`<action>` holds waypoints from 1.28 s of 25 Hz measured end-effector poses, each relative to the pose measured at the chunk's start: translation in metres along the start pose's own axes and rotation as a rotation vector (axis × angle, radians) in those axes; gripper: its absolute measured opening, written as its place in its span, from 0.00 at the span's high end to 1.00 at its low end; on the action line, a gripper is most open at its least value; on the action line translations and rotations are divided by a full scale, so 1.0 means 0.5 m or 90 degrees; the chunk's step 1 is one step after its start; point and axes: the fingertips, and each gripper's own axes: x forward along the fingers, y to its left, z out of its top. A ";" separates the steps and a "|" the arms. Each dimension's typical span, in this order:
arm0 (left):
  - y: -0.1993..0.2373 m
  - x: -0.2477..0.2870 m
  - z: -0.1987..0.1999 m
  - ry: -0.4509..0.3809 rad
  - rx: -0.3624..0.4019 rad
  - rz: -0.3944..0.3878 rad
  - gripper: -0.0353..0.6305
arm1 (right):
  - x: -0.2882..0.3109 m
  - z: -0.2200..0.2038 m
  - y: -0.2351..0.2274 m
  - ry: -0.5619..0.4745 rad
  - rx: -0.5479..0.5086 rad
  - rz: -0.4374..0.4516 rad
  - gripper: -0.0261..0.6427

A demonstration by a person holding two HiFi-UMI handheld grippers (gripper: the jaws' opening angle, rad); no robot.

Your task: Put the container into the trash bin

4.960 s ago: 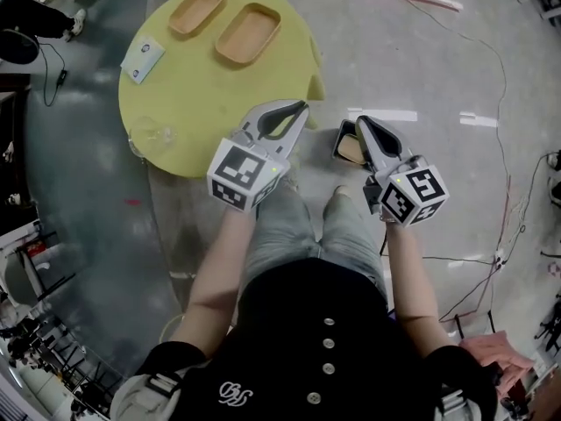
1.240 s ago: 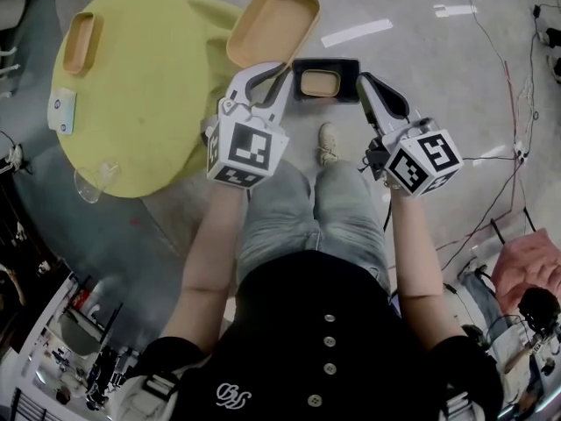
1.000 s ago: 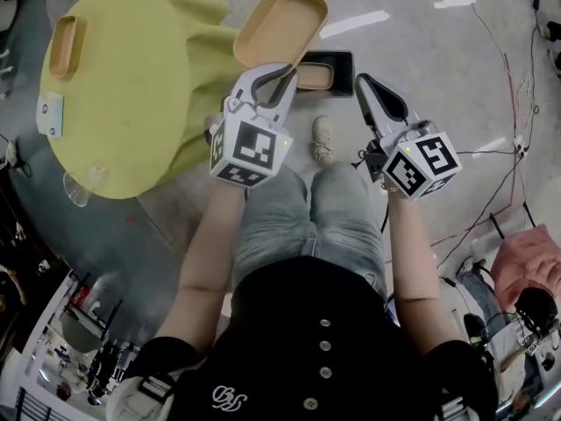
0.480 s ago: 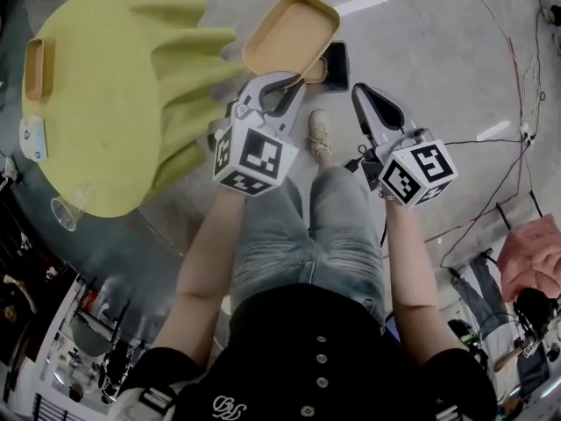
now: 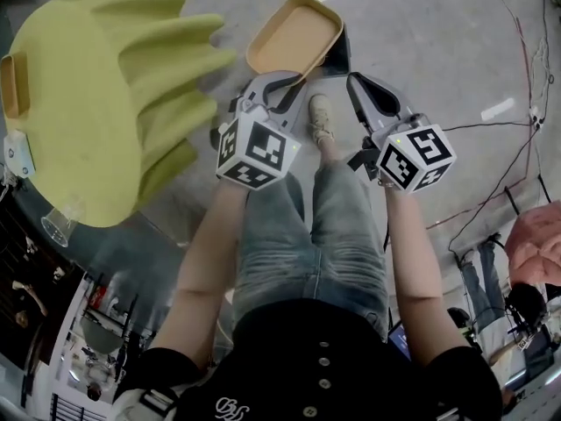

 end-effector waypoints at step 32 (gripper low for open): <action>-0.044 0.102 -0.072 0.037 -0.067 -0.051 0.78 | -0.013 -0.087 -0.043 0.031 0.037 -0.022 0.95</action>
